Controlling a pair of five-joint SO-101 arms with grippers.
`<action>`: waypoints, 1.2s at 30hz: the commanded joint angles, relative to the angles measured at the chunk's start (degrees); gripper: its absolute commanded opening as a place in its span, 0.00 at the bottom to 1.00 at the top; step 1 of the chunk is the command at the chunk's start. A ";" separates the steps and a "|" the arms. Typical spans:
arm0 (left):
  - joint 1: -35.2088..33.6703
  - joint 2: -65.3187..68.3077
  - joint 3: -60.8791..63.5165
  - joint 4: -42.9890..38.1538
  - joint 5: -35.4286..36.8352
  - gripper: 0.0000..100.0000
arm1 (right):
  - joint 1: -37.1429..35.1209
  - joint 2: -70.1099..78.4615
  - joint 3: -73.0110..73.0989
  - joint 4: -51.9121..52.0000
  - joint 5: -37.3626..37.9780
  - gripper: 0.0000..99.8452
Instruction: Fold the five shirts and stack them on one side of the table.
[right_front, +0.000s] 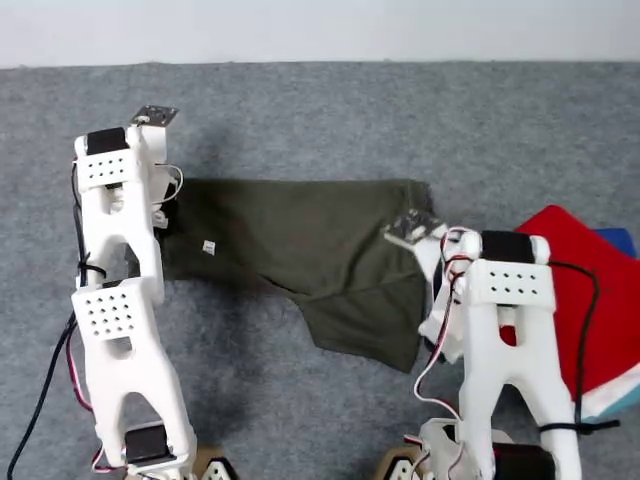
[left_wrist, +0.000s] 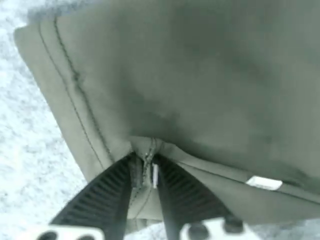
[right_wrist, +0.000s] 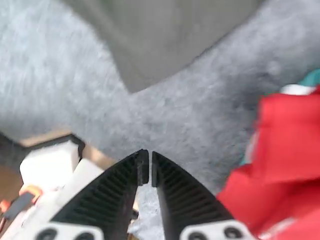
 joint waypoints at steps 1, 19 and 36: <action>0.53 -0.88 -1.89 1.23 2.29 0.01 | 0.22 -2.42 2.29 0.84 1.41 0.02; 0.70 -0.35 -1.80 1.23 3.25 0.01 | -18.68 -2.07 9.49 -7.43 -5.54 0.20; 0.70 -0.35 -1.80 1.23 3.25 0.01 | -19.30 -1.80 27.25 -41.63 -6.15 0.01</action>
